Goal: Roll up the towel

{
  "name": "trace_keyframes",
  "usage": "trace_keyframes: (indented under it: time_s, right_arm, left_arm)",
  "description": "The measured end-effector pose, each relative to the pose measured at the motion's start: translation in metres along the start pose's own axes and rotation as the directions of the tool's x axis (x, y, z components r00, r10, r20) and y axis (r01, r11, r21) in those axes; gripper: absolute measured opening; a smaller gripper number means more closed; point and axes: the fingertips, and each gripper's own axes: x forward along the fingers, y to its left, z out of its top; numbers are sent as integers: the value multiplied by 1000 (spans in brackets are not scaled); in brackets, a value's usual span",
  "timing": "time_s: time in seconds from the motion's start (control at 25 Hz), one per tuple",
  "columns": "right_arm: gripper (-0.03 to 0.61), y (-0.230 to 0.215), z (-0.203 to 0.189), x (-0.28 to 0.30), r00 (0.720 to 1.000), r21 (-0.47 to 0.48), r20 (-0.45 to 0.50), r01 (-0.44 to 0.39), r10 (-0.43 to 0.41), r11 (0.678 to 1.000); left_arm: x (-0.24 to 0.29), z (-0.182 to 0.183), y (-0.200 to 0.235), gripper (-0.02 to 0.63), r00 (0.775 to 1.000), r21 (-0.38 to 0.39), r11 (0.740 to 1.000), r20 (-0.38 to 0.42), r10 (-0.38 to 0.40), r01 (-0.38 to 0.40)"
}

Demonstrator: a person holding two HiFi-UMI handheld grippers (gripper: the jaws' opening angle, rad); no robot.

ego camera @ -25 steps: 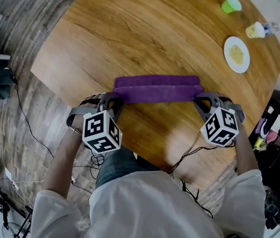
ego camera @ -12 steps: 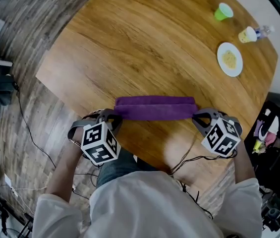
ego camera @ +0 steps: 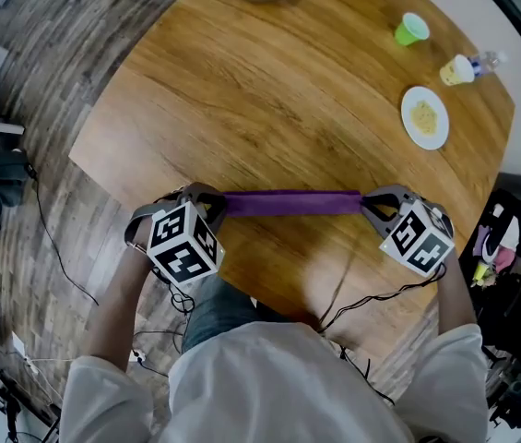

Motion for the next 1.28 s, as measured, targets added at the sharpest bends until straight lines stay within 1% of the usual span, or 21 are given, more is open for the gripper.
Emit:
trace_keyframes:
  time_s: [0.28,0.44,0.64,0.76,0.88,1.0,1.08,1.2,1.28]
  right_arm:
    - [23,-23,1,19,1000,37,-5,29,-29,999]
    - [25,-30,-1,30,999,44,-23,38,-37,998]
    - [34,-33,-1,35,999,51,-18,53,-52,997]
    - [49,-37,-3,36,997,66,-12,73,-72,995]
    - [54,-41,-1,33,995,112,27,98,-101,989]
    - [52,-44,2,23,985,185,81,134,-151,974]
    - [52,-46,2,15,974,242,115,165,-197,956]
    - [51,-46,3,-4,948,343,166,203,-271,917]
    - [48,-41,5,-21,926,403,193,227,-324,887]
  left_arm:
    - [13,0,23,31,1000,-59,998,-10,23,-24]
    - [20,-1,30,32,999,-65,997,-26,39,-41]
    - [24,-1,35,35,998,-68,996,-26,64,-66]
    - [26,-1,37,35,997,-81,994,-19,71,-73]
    - [26,-1,40,40,998,-132,989,14,62,-60]
    - [20,-2,43,43,996,-217,975,69,57,-40]
    - [15,-2,44,46,992,-268,963,110,68,-36]
    - [2,-2,46,46,983,-324,945,159,93,-37]
    - [-11,2,44,44,976,-354,935,192,100,-26]
